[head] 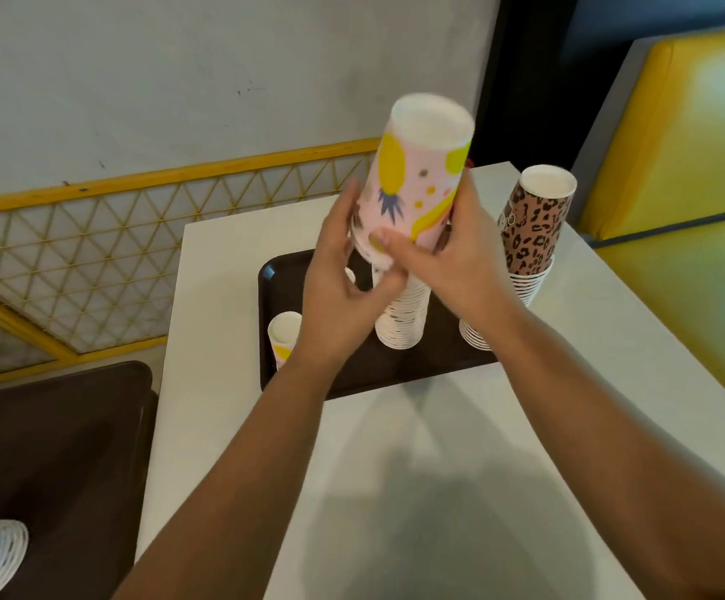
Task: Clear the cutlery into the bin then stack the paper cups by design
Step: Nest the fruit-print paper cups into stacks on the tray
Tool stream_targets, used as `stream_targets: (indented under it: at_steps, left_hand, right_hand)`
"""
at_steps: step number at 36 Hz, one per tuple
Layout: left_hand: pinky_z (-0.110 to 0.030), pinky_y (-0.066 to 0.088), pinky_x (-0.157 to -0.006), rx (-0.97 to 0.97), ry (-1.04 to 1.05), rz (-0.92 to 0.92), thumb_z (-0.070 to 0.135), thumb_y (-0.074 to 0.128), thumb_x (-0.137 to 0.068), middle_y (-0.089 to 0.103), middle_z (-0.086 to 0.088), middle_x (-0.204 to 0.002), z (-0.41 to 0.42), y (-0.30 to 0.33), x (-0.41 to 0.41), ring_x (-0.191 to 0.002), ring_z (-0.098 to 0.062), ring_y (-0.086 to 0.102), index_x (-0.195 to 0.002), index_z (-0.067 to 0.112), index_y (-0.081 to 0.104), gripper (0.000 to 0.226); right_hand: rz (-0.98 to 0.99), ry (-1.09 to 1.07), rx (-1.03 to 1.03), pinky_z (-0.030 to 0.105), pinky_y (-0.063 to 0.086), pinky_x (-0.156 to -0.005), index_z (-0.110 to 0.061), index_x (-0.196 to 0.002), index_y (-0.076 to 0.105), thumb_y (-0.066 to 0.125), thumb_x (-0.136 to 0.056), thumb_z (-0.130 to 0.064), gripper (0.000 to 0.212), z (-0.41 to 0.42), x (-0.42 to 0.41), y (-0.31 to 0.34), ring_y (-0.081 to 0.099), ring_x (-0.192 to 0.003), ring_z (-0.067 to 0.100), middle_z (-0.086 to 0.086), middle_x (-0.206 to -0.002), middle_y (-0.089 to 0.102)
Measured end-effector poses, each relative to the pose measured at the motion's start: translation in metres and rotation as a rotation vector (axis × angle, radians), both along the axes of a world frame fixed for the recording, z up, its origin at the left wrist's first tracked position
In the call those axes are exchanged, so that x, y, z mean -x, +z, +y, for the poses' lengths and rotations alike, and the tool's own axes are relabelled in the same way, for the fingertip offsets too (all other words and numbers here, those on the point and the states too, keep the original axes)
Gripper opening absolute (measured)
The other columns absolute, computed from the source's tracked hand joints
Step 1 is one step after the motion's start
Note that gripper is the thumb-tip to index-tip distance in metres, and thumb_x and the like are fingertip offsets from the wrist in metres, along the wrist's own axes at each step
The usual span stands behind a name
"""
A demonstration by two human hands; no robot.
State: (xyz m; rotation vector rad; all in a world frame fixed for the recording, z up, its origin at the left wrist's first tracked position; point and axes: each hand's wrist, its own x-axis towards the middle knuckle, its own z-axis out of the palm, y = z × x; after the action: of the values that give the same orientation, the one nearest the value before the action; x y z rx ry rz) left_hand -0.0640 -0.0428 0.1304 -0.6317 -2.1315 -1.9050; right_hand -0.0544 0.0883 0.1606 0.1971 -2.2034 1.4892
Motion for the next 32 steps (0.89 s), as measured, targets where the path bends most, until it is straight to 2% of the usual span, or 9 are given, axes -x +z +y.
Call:
stream_targets:
  at_steps: [4,7,9,12,16,18,22,27,32]
  left_hand:
    - [-0.016,0.035,-0.108,-0.181,0.042,-0.163,0.026,0.046,-0.092,0.031,0.003,-0.154,0.005,0.015,0.009,-0.142,-0.009,0.029,-0.149,0.017,0.024,0.062]
    - [-0.027,0.028,-0.113,-0.120,0.114,-0.295,0.038,0.033,-0.102,0.027,0.007,-0.156,0.014,0.012,0.022,-0.142,-0.007,0.026,-0.151,0.025,0.022,0.052]
    - [-0.031,0.023,-0.114,-0.072,0.115,-0.390,0.045,0.024,-0.101,0.025,0.006,-0.157,0.020,0.003,0.029,-0.144,-0.011,0.024,-0.151,0.027,0.019,0.054]
    - [-0.024,0.022,-0.105,-0.050,0.083,-0.488,0.052,0.020,-0.099,0.022,0.006,-0.158,0.026,-0.016,0.035,-0.144,-0.012,0.023,-0.152,0.026,0.017,0.059]
    - [-0.038,0.022,-0.117,0.006,0.053,-0.598,0.089,0.023,-0.073,0.037,0.012,-0.151,0.027,-0.047,0.043,-0.140,-0.010,0.032,-0.146,0.036,0.032,0.090]
    - [-0.032,0.028,-0.112,0.014,0.068,-0.611,0.080,0.023,-0.082,0.045,0.013,-0.144,0.028,-0.055,0.045,-0.132,-0.005,0.039,-0.143,0.032,0.037,0.079]
    - [-0.012,0.036,-0.085,-0.033,0.034,-0.598,0.050,0.021,-0.100,0.056,0.018,-0.108,0.032,-0.056,0.042,-0.101,0.007,0.051,-0.123,0.025,0.050,0.045]
    - [-0.018,0.036,-0.089,-0.010,0.078,-0.612,0.049,0.024,-0.101,0.058,0.017,-0.103,0.036,-0.063,0.041,-0.099,0.005,0.053,-0.102,0.039,0.051,0.029]
    - [-0.004,0.036,-0.074,-0.052,0.127,-0.608,0.037,0.026,-0.103,0.050,0.024,-0.093,0.035,-0.057,0.031,-0.086,0.012,0.048,-0.097,0.041,0.048,0.023]
  right_hand:
    - [0.020,-0.070,0.015,0.012,0.048,-0.084,-0.018,-0.125,0.040,0.076,-0.073,-0.035,0.066,0.009,0.023,0.010,0.058,-0.104,-0.002,-0.012,-0.113,0.059]
    - [-0.013,-0.109,-0.007,0.021,0.050,-0.088,-0.016,-0.127,0.039,0.075,-0.072,-0.040,0.070,0.013,0.040,0.002,0.057,-0.106,0.002,-0.007,-0.118,0.059]
    - [-0.053,-0.135,-0.027,0.017,0.049,-0.085,-0.015,-0.126,0.039,0.076,-0.072,-0.040,0.070,0.014,0.047,-0.008,0.056,-0.105,0.003,-0.006,-0.117,0.058]
    - [-0.122,-0.142,-0.029,0.005,0.043,-0.077,-0.016,-0.128,0.039,0.077,-0.072,-0.037,0.071,0.013,0.052,-0.026,0.054,-0.104,0.003,-0.005,-0.118,0.058]
    - [-0.169,-0.143,-0.055,-0.001,0.040,-0.073,-0.016,-0.129,0.038,0.077,-0.072,-0.036,0.072,0.011,0.054,-0.050,0.054,-0.106,0.004,-0.005,-0.120,0.057]
    - [-0.194,-0.141,-0.074,0.000,0.039,-0.076,-0.016,-0.131,0.037,0.077,-0.071,-0.037,0.075,0.011,0.055,-0.060,0.054,-0.110,0.007,-0.003,-0.123,0.056]
    - [-0.219,-0.162,-0.084,-0.003,0.039,-0.076,-0.016,-0.132,0.037,0.077,-0.073,-0.037,0.074,0.010,0.054,-0.079,0.052,-0.112,0.006,-0.002,-0.126,0.054]
    - [-0.184,-0.205,-0.134,0.026,0.051,-0.089,-0.011,-0.130,0.038,0.077,-0.072,-0.038,0.075,0.009,0.051,-0.090,0.053,-0.115,0.013,0.003,-0.125,0.054]
    - [-0.188,-0.186,-0.147,0.030,0.050,-0.093,-0.013,-0.134,0.034,0.077,-0.071,-0.037,0.081,0.009,0.051,-0.085,0.051,-0.118,0.014,0.002,-0.129,0.051]
